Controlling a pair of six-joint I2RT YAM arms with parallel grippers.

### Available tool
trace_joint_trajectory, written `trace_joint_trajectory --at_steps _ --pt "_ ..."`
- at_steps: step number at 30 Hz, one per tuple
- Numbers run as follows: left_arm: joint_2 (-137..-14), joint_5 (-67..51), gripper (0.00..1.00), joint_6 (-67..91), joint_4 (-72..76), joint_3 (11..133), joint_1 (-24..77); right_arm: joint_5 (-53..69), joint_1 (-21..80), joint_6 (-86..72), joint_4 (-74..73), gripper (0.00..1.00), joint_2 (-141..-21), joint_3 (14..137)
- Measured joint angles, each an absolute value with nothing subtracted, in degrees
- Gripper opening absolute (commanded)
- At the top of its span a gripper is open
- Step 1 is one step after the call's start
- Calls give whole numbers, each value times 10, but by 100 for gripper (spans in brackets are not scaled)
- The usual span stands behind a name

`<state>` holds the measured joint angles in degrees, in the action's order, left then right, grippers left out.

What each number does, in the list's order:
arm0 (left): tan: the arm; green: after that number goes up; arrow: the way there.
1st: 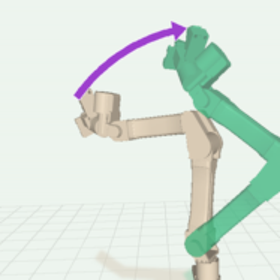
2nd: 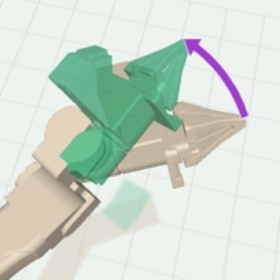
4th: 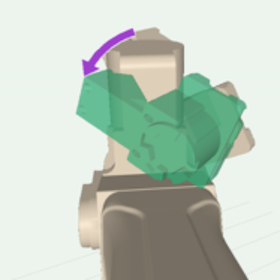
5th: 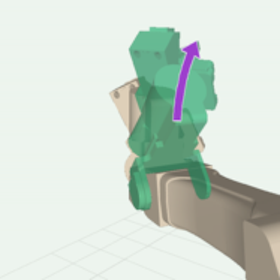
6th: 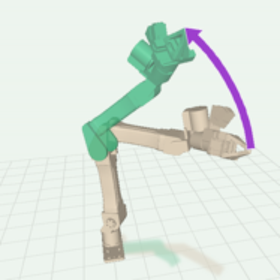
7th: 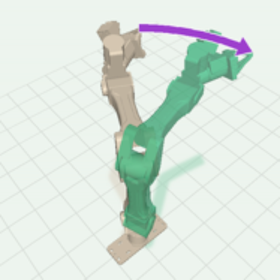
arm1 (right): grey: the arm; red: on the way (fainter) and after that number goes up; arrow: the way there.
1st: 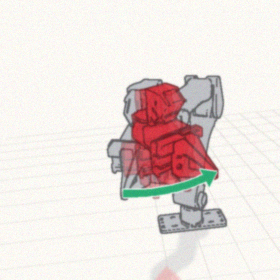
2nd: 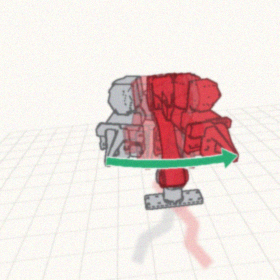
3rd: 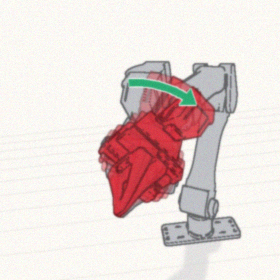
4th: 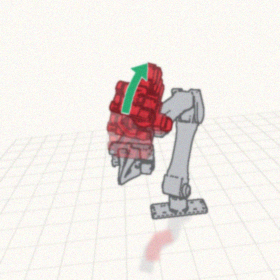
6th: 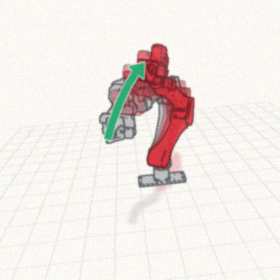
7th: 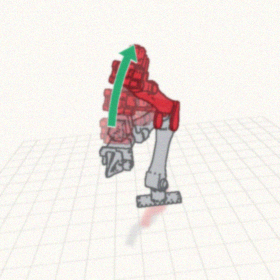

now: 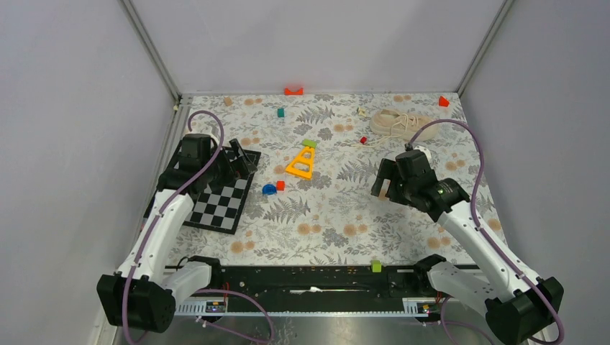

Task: Tie the shoes
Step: Pick up the shoe at the center of the board.

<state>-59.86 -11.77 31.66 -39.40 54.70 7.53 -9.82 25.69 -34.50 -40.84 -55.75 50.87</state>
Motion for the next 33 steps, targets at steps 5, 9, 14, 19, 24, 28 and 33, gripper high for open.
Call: trace_joint_trajectory --at_steps 5,9,14,19,24,28,33 --pt "-590 -123 99 315 -389 547 75 -99 257 -349 -408 100 -555 507" --pt "-590 -138 99 314 -384 543 76 -100 257 -353 -408 100 -555 507" --pt "-589 -141 99 311 -376 531 103 -101 257 -361 -406 100 -555 502" --pt "-595 -105 99 300 -362 530 251 -109 257 -372 -404 100 -556 499" --pt "-658 -82 99 298 -343 531 414 -115 257 -381 -403 100 -554 493" --pt "-710 -71 99 300 -340 532 475 -131 257 -387 -404 100 -542 480" --pt "-731 -60 99 299 -341 545 496 -171 235 -387 -402 100 -542 481"
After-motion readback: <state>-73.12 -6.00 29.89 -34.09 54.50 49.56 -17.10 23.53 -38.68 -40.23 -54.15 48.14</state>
